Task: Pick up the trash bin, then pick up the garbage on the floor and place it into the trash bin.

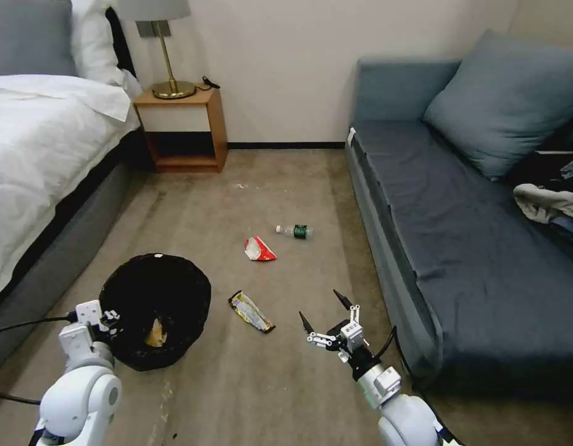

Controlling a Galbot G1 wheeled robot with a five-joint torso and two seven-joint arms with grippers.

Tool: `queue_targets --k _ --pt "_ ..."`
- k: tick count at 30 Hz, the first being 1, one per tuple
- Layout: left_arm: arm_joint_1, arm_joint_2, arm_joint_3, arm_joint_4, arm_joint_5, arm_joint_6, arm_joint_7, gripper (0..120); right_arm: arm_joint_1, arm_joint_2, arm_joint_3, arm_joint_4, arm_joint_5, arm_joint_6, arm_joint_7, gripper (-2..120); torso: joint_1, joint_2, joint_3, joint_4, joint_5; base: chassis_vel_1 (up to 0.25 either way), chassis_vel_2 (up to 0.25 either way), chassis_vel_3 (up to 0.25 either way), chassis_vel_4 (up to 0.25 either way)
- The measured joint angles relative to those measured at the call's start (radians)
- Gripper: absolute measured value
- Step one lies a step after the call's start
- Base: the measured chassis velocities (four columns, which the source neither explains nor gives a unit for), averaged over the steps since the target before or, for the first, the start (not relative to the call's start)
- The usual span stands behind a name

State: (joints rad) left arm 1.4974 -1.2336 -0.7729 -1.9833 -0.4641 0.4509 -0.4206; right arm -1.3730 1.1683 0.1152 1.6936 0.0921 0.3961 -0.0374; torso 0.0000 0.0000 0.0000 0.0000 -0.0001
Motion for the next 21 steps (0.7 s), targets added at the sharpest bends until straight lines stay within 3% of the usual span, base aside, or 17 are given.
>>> queue_targets --k 21 --pt "0.000 -0.003 -0.002 0.001 0.000 0.000 0.000 3 0.043 -0.039 -0.069 -0.021 -0.002 -0.011 0.008 100 0.000 0.000 0.000 0.0001 0.0001 -0.155 0.158 0.154 -0.156"
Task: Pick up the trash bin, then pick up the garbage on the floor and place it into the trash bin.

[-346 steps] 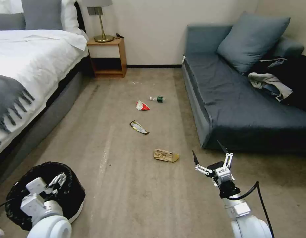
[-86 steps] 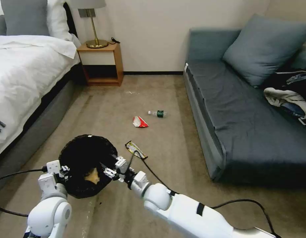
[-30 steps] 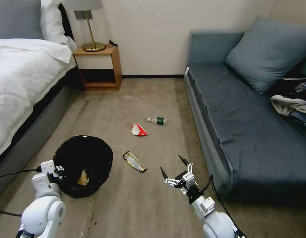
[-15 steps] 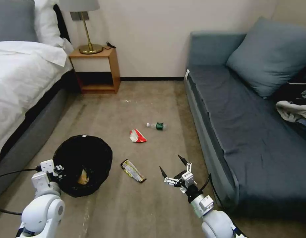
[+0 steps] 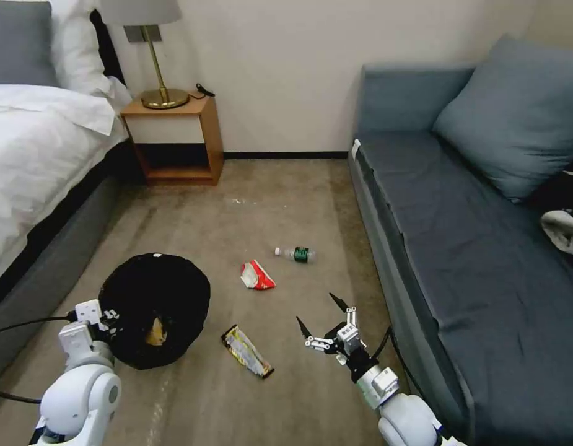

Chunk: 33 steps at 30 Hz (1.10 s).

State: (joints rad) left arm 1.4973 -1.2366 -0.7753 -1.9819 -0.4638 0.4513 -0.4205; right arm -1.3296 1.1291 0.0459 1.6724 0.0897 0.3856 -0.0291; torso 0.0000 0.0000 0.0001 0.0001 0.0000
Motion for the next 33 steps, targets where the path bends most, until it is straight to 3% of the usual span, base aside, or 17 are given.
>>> queue_targets --k 4,9,13,14,17,19,22,26,33 --pt "0.003 -0.001 0.000 -0.004 0.001 0.000 0.000 3 0.032 -0.012 -0.039 -0.002 0.005 -0.037 0.001 100 0.000 0.000 0.000 -0.0002 -0.0001 -0.078 0.059 0.070 -0.067" --pt "0.006 -0.006 -0.001 -0.008 0.006 0.000 0.000 3 0.178 -0.059 -0.192 -0.059 0.019 -0.161 -0.009 100 0.000 0.000 0.000 -0.0001 0.0001 0.008 -0.019 -0.012 0.021" --pt "0.009 -0.018 -0.001 -0.014 0.020 0.001 0.000 3 0.311 -0.097 -0.348 -0.120 -0.020 -0.301 -0.014 100 0.000 0.000 0.000 0.0001 0.0001 0.006 -0.003 -0.008 0.013" --pt "0.009 -0.018 -0.001 -0.014 0.020 0.001 0.000 3 0.311 -0.097 -0.348 -0.120 -0.020 -0.301 -0.014 100 0.000 0.000 0.000 0.0001 0.0001 0.000 0.000 0.000 0.000" --pt "0.020 -0.032 0.001 -0.026 0.034 0.001 0.000 3 0.405 -0.128 -0.505 -0.139 -0.001 -0.428 -0.008 100 0.000 0.000 0.000 -0.0001 -0.0001 0.000 0.000 0.000 0.000" --pt "0.020 -0.034 0.001 -0.028 0.034 0.001 0.000 3 0.415 -0.128 -0.522 -0.141 0.002 -0.440 -0.009 100 0.000 0.000 0.000 0.0000 -0.0001 0.000 0.000 0.000 0.000" --pt "0.023 -0.047 0.001 -0.042 0.039 0.003 -0.001 3 0.490 -0.097 -0.641 -0.171 0.027 -0.560 -0.010 100 0.000 0.000 0.000 0.0000 0.0000 0.000 0.000 0.000 0.000" --pt "0.026 -0.054 0.001 -0.053 0.044 0.004 -0.001 3 0.515 -0.059 -0.688 -0.199 0.067 -0.629 0.006 100 0.000 0.000 0.000 0.0000 0.0001 0.000 0.000 0.000 0.000" --pt "0.027 -0.064 0.001 -0.064 0.049 0.006 -0.003 3 0.541 -0.030 -0.731 -0.253 0.071 -0.673 0.019 100 0.000 0.000 0.000 -0.0001 -0.0001 0.000 0.000 0.000 0.000"
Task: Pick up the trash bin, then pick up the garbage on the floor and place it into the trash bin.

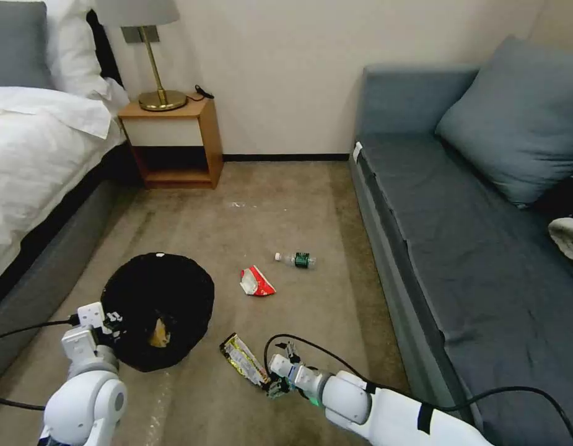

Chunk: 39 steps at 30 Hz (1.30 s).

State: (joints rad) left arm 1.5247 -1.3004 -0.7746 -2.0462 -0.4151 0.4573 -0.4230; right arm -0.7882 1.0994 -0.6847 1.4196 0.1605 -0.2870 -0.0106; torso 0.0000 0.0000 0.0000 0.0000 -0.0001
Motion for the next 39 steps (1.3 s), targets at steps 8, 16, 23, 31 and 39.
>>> queue_targets --k 8,16,23,31,39 --pt "0.000 -0.007 0.000 -0.002 0.003 0.000 -0.001 3 0.018 0.015 -0.009 -0.032 0.001 -0.045 -0.034 100 0.000 0.000 0.000 0.0000 0.0001 0.000 0.000 0.000 0.000" --pt "-0.004 -0.022 0.005 0.007 0.013 -0.001 -0.001 3 0.051 0.057 0.008 -0.079 -0.039 -0.130 -0.226 100 0.000 0.000 0.000 0.0000 0.0001 0.000 0.000 0.000 0.000" --pt "-0.015 -0.020 0.005 0.017 0.014 -0.002 -0.001 3 0.041 0.109 0.027 -0.137 -0.082 -0.130 -0.232 100 0.000 0.000 0.000 0.0000 0.0000 0.000 0.000 0.000 0.000" --pt "-0.029 -0.024 0.011 0.027 0.014 -0.002 -0.001 3 0.018 0.145 0.036 -0.158 -0.094 -0.154 -0.187 95 0.000 0.000 0.000 0.0000 0.0001 0.000 0.000 0.000 0.000" --pt "-0.030 -0.025 0.013 0.033 0.015 -0.002 -0.001 3 0.005 0.170 0.055 -0.213 -0.097 -0.061 -0.145 64 0.000 0.000 0.000 0.0000 0.0000 0.000 0.000 0.000 0.000"
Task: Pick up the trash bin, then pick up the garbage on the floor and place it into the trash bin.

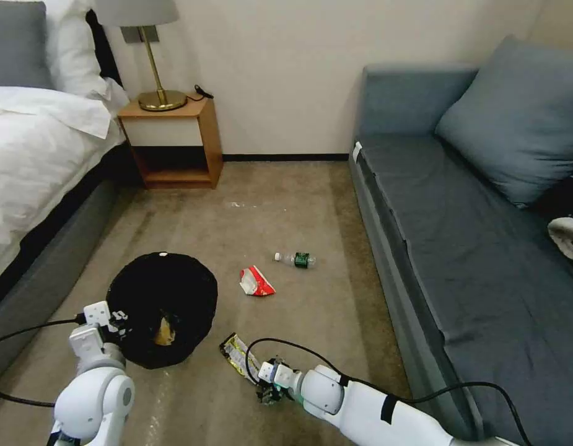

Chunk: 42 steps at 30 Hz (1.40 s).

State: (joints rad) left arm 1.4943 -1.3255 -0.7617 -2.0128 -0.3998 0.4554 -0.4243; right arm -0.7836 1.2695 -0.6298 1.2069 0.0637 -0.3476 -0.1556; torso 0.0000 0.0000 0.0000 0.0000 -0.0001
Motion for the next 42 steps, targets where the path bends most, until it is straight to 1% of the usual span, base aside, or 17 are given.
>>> queue_targets --k 2,3,7,9,11,14,17,25,28,30,32,33,34,35,38,40,42 --pt "0.001 -0.001 0.000 0.000 0.001 -0.001 0.000 3 0.000 0.003 0.001 -0.007 -0.009 0.005 0.005 54 0.000 0.000 0.000 0.0000 0.0001 0.000 0.000 0.000 0.000" --pt "0.001 -0.001 0.000 0.000 0.001 -0.001 0.000 3 0.000 0.003 0.001 -0.007 -0.009 0.005 0.005 54 0.000 0.000 0.000 0.0000 0.0001 0.000 0.000 0.000 0.000" --pt "0.003 -0.003 0.000 -0.001 0.002 -0.001 0.000 3 -0.003 0.003 0.006 -0.011 -0.038 0.004 0.006 35 0.000 0.000 0.000 0.0001 0.0001 0.000 0.000 0.000 0.000" --pt "0.003 -0.003 0.000 -0.002 0.002 -0.001 0.000 3 -0.005 0.001 0.007 -0.011 -0.044 0.003 0.006 33 0.000 0.000 0.000 0.0000 0.0001 0.000 0.000 0.000 0.000" --pt "0.003 -0.003 0.000 -0.004 0.002 -0.001 0.001 3 -0.009 0.000 0.012 -0.012 -0.056 0.003 0.006 21 0.000 0.000 0.000 0.0000 0.0001 0.000 0.000 0.000 0.000" --pt "0.004 -0.003 0.000 -0.004 0.002 -0.001 0.001 3 -0.012 0.002 0.018 -0.016 -0.063 0.004 0.009 14 0.000 0.000 0.000 0.0000 0.0001 0.000 0.000 0.000 0.000" --pt "0.007 -0.003 0.000 -0.004 0.002 -0.003 0.001 3 -0.017 0.012 0.033 -0.035 -0.075 0.034 0.026 0 0.000 0.000 0.000 0.0000 0.0001 0.000 0.000 0.000 0.000" --pt "0.006 0.002 0.000 -0.004 0.002 -0.003 0.001 3 -0.021 0.004 0.071 -0.023 -0.068 0.110 0.058 0 0.000 0.000 0.000 0.0001 0.0002 0.000 0.000 0.000 0.000" --pt "0.006 0.002 0.000 -0.004 0.002 -0.003 0.001 3 -0.022 -0.002 0.079 -0.012 -0.065 0.115 0.064 0 0.000 0.000 0.000 0.0001 0.0002 0.000 0.000 0.000 0.000" --pt "0.003 0.008 0.001 0.001 0.001 -0.003 0.001 3 -0.026 -0.048 0.127 0.058 -0.050 0.136 0.081 0 0.000 0.000 0.000 0.0000 0.0002 0.000 0.000 0.000 0.000" --pt "0.003 0.008 0.001 0.001 0.001 -0.003 0.001 3 -0.026 -0.048 0.127 0.058 -0.050 0.136 0.081 0 0.000 0.000 0.000 0.0000 0.0002 0.000 0.000 0.000 0.000" --pt "0.001 0.012 0.004 0.004 -0.001 -0.003 0.001 3 -0.018 -0.111 0.167 0.138 -0.031 0.152 0.086 0 0.000 0.000 0.000 0.0000 0.0001 0.000 0.000 0.000 0.000" --pt "0.001 0.012 0.004 0.004 -0.001 -0.003 0.001 3 -0.018 -0.111 0.167 0.138 -0.031 0.152 0.086 0 0.000 0.000 0.000 0.0000 0.0001 0.000 0.000 0.000 0.000" --pt "0.000 0.013 0.006 0.006 -0.002 -0.003 0.002 3 -0.014 -0.147 0.195 0.195 -0.013 0.162 0.092 0 0.000 0.000 0.000 -0.0001 0.0002 0.000 0.000 0.000 0.000" --pt "0.000 0.013 0.007 0.006 -0.002 -0.003 0.002 3 -0.013 -0.159 0.208 0.220 -0.002 0.164 0.096 0 0.000 0.000 0.000 -0.0002 0.0001 0.000 0.000 0.000 0.000" --pt "-0.001 0.014 0.008 0.007 -0.003 -0.004 0.002 3 -0.004 -0.186 0.263 0.302 0.034 0.167 0.108 0 0.000 0.000 0.000 -0.0001 0.0001 0.000 0.000 0.000 0.000" --pt "-0.001 0.014 0.008 0.007 -0.003 -0.004 0.002 3 -0.004 -0.186 0.263 0.302 0.034 0.167 0.108 0 0.000 0.000 0.000 -0.0001 0.0001 0.000 0.000 0.000 0.000"
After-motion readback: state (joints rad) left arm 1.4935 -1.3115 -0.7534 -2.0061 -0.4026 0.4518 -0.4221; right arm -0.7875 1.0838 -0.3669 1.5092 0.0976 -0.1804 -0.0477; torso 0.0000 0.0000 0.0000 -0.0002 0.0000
